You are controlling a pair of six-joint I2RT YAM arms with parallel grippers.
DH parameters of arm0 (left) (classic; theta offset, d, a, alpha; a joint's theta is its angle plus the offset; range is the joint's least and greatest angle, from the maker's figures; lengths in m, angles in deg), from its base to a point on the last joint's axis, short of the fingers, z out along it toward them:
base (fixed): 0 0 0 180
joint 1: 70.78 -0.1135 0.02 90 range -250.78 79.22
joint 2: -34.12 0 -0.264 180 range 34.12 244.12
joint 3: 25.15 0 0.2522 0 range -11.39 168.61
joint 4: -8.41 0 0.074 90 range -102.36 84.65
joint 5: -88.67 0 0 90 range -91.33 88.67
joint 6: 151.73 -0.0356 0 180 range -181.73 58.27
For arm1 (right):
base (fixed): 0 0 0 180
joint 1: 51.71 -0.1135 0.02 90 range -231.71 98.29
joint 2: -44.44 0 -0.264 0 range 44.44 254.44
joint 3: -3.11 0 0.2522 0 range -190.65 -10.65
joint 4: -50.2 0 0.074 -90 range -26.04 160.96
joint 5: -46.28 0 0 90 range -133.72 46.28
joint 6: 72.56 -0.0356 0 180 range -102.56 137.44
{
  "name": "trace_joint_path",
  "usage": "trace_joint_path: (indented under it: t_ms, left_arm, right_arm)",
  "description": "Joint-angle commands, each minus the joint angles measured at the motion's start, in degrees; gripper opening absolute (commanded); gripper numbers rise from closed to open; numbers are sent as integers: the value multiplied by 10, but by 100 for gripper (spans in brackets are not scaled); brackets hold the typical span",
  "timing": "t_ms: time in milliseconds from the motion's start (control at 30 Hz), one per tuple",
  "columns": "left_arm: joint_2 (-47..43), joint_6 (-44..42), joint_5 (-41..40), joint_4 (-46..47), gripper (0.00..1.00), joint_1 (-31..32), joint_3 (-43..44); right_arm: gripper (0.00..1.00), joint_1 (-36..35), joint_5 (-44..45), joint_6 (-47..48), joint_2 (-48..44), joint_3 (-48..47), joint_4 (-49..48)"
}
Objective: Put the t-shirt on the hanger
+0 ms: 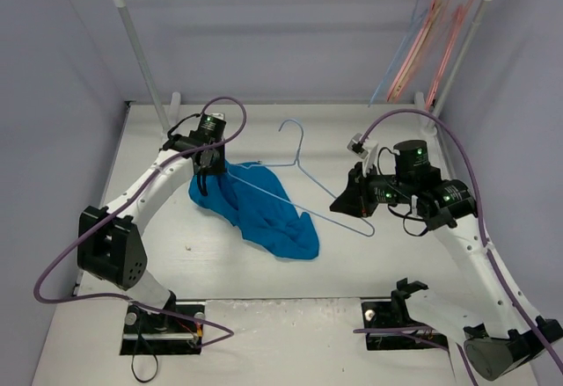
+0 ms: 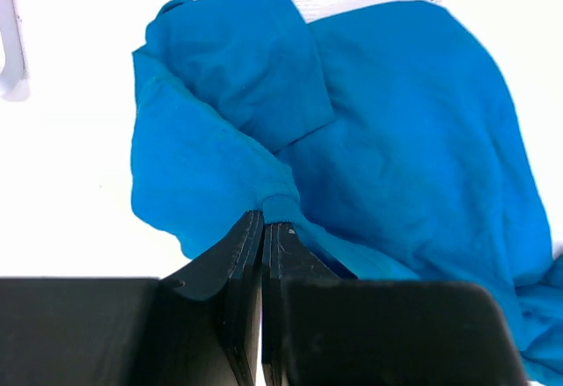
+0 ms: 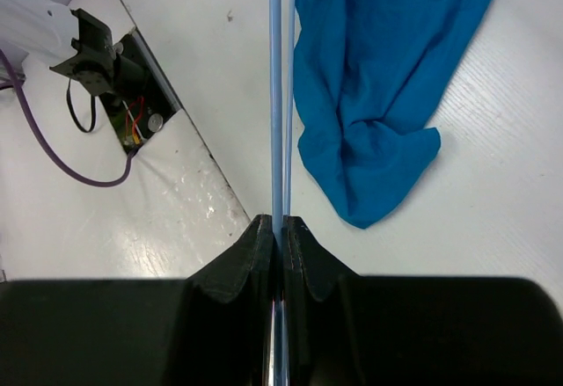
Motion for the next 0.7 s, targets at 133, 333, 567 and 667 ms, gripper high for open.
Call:
trace_joint_path:
  t_ms: [133, 333, 567, 667]
  left_arm:
    - [2, -3, 2, -37, 0, 1, 74]
    - [3, -5, -4, -67, 0, 1, 97]
    - [-8, -15, 13, -85, 0, 2, 101]
    - [-19, -22, 18, -89, 0, 3, 94]
  right_arm:
    - [0, -35, -26, -73, 27, 46, -110]
    - [0, -56, -6, -104, 35, 84, -168]
    - [0, -76, 34, -120, 42, 113, -226]
    - [0, -80, 47, -118, 46, 114, -234]
